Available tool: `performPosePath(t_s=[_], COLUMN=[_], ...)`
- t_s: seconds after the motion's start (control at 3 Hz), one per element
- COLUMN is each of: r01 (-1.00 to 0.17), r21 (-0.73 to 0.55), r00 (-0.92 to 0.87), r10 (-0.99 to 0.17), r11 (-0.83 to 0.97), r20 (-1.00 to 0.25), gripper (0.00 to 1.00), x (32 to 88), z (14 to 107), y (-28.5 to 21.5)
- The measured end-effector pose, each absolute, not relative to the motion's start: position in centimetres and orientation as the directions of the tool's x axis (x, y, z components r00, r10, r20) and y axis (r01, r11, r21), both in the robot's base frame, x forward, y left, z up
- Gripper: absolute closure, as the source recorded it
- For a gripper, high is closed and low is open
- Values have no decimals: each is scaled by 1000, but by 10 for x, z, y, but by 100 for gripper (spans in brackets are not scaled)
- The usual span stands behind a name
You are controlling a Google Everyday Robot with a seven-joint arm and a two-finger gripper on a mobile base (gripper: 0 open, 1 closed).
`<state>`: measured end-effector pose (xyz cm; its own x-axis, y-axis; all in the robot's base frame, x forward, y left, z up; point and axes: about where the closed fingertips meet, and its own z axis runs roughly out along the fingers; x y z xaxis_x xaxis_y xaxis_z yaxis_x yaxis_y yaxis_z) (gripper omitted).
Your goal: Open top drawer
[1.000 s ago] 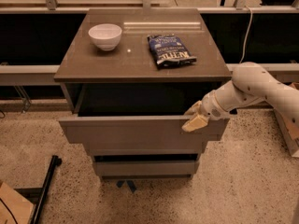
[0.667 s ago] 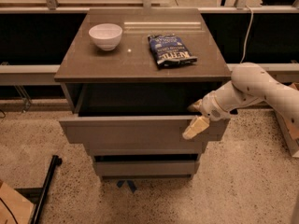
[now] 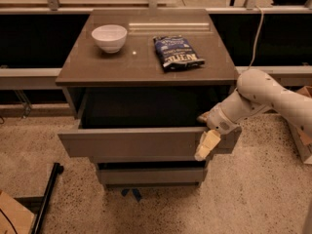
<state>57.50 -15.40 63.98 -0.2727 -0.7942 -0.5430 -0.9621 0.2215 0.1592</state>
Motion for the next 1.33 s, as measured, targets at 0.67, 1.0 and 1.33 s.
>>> performPosePath(t_s=[0.67, 1.0, 1.33], r01=[-949, -949, -940], r21=[222, 226, 277], r00=[-309, -310, -318], r10=[-790, -790, -800], r11=[223, 221, 197], r20=[-530, -528, -508], gripper=[50, 40, 16], x=[550, 547, 516], z=[640, 640, 644], y=[-159, -159, -168])
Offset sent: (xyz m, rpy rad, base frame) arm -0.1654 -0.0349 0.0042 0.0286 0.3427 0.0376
